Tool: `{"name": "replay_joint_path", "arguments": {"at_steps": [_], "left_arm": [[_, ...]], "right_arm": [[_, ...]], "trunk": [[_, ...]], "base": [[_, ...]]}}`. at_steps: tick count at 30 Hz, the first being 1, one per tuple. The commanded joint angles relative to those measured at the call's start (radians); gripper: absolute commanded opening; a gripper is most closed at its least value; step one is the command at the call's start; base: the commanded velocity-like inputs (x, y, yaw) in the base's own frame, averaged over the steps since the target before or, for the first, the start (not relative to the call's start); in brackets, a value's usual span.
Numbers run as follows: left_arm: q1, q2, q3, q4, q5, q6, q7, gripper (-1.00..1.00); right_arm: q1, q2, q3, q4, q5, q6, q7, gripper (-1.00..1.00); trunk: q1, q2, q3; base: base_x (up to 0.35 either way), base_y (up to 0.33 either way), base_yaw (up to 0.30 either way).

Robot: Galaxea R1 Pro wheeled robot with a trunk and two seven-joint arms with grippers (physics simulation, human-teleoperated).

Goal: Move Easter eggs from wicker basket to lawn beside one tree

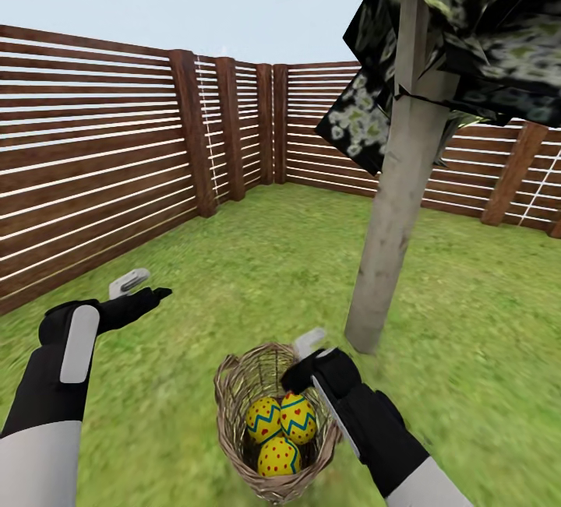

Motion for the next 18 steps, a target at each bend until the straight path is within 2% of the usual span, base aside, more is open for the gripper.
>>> {"name": "replay_joint_path", "arguments": {"at_steps": [1,4,7,8,10,12,14,18], "left_arm": [[-0.001,0.000,0.000,-0.001,0.010,0.004,0.009,1.00],[-0.001,0.000,0.000,-0.001,0.011,0.004,0.010,1.00],[-0.001,0.000,0.000,-0.001,0.011,0.004,0.009,1.00],[-0.001,0.000,0.000,-0.001,0.011,0.004,0.009,1.00],[-0.001,-0.001,-0.001,-0.001,0.010,0.004,0.009,1.00],[-0.001,-0.002,-0.001,-0.001,0.010,0.004,0.009,1.00],[-0.001,-0.006,-0.002,-0.001,0.009,0.004,0.009,1.00],[-0.001,-0.009,-0.002,-0.001,0.009,0.004,0.009,1.00]], "right_arm": [[-0.002,0.006,0.001,0.010,0.008,0.004,0.007,1.00],[-0.015,0.047,0.005,0.091,0.006,0.002,0.009,1.00],[-0.045,0.060,0.005,0.168,-0.004,0.000,0.011,1.00],[-0.078,0.064,0.005,0.231,-0.029,-0.002,0.012,1.00],[-0.159,0.066,0.005,0.407,-0.137,-0.009,0.013,1.00],[-0.189,0.066,0.007,0.469,-0.190,-0.024,0.013,1.00],[-0.204,0.067,0.016,0.498,-0.217,-0.044,0.013,1.00],[-0.217,0.067,0.026,0.510,-0.229,-0.054,0.012,1.00]], "trunk": [[0.000,0.000,-0.001],[0.000,0.000,-0.001],[0.000,0.000,-0.001],[0.000,0.000,-0.001],[0.000,0.000,-0.001],[0.000,0.000,-0.001],[0.004,-0.007,-0.004],[0.019,-0.035,-0.017]], "base": [[0.000,0.000,0.000],[0.000,0.000,0.000],[0.000,0.000,0.000],[0.000,0.000,0.000],[0.000,0.000,0.000],[0.000,0.000,0.000],[0.000,0.000,0.000],[0.000,0.000,0.000]]}}
